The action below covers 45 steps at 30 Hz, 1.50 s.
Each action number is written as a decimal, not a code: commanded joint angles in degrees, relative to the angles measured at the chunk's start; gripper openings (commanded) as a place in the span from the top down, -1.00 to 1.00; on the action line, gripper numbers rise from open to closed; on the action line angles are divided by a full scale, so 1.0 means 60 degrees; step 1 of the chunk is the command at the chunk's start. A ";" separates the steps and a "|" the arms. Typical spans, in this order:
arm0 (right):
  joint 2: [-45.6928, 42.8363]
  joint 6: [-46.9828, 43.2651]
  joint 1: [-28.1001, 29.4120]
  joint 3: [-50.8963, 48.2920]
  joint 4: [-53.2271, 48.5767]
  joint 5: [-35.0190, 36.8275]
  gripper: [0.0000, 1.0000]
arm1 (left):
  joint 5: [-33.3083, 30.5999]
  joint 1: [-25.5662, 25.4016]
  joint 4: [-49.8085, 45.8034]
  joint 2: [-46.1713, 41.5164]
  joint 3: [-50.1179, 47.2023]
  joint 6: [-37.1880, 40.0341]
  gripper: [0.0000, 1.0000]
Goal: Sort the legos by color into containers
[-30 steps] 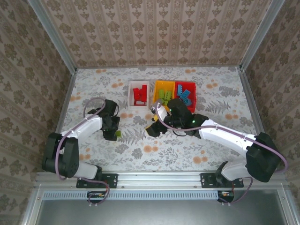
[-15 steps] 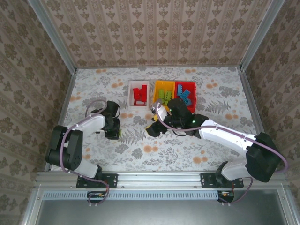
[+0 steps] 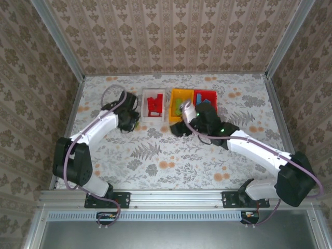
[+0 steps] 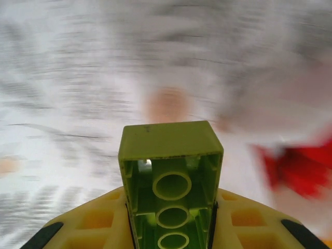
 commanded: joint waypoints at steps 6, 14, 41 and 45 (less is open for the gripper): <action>-0.0387 0.2254 -0.2273 0.0814 -0.0295 0.1418 -0.53 | 0.1186 -0.1361 0.0111 0.2899 0.4564 0.5247 0.62; -0.0341 0.3507 -0.2776 0.0905 -0.0781 0.1205 -0.53 | 0.1542 -0.2099 -0.1389 0.6173 0.8972 0.6947 0.64; -0.0237 0.3444 -0.2804 0.0928 -0.0607 -0.0523 -0.55 | 0.1295 -0.2447 -0.2471 0.7834 1.1130 0.7254 0.02; -0.0320 0.3126 -0.2796 0.1106 -0.0940 -0.0494 -0.56 | 0.1128 -0.2455 -0.2551 0.7243 1.1126 0.7166 0.00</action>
